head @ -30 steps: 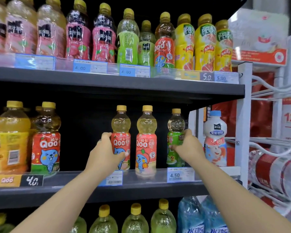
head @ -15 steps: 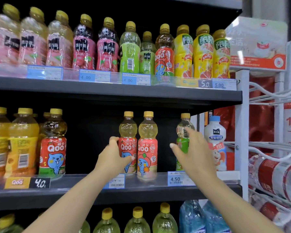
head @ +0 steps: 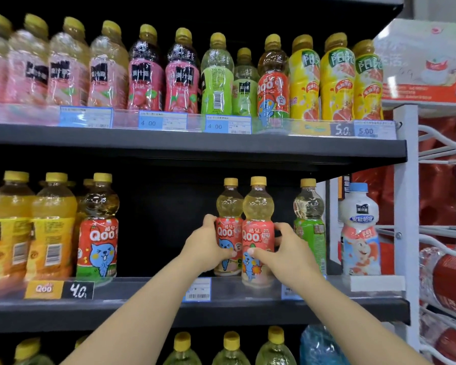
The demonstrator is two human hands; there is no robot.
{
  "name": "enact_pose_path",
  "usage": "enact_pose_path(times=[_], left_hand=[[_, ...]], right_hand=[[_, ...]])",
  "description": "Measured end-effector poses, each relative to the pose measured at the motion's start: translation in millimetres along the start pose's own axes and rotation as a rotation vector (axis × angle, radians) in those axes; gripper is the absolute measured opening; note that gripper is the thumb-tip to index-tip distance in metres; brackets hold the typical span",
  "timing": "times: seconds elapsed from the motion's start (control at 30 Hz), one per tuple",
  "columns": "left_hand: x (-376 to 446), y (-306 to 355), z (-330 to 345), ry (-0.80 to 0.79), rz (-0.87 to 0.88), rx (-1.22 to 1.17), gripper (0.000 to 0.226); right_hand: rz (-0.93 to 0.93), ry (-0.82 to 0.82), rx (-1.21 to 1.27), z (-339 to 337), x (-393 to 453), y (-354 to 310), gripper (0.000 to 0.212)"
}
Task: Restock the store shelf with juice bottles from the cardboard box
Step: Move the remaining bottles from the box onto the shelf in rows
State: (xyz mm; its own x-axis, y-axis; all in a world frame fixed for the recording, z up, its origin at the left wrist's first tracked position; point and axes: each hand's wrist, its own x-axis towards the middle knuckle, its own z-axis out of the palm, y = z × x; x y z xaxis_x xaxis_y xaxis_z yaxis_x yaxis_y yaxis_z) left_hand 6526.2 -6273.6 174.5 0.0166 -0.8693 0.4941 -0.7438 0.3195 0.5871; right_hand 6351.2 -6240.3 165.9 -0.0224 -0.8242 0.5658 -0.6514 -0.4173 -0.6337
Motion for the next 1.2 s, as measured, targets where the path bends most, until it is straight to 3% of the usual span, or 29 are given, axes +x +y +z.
enact_pose_path(times=[0.47, 0.7, 0.87, 1.03, 1.2], left_hand=[[20, 40, 43, -0.175, -0.082, -0.025, 0.055], [1, 31, 25, -0.204, -0.075, -0.091, 0.075], [-10, 36, 10, -0.265, -0.040, -0.139, 0.074], [-8, 36, 7, -0.313, -0.045, -0.111, 0.066], [-4, 25, 5, -0.262, -0.041, -0.041, 0.067]], right_hand=[[-0.006, 0.051, -0.076, -14, 0, 24, 0.056], [0.034, 0.042, -0.160, -11, 6, 20, 0.059], [0.084, -0.003, -0.248, -5, 18, 11, 0.045], [0.098, -0.034, -0.251, 3, 30, 11, 0.051], [0.103, -0.048, -0.273, 12, 38, 12, 0.043]])
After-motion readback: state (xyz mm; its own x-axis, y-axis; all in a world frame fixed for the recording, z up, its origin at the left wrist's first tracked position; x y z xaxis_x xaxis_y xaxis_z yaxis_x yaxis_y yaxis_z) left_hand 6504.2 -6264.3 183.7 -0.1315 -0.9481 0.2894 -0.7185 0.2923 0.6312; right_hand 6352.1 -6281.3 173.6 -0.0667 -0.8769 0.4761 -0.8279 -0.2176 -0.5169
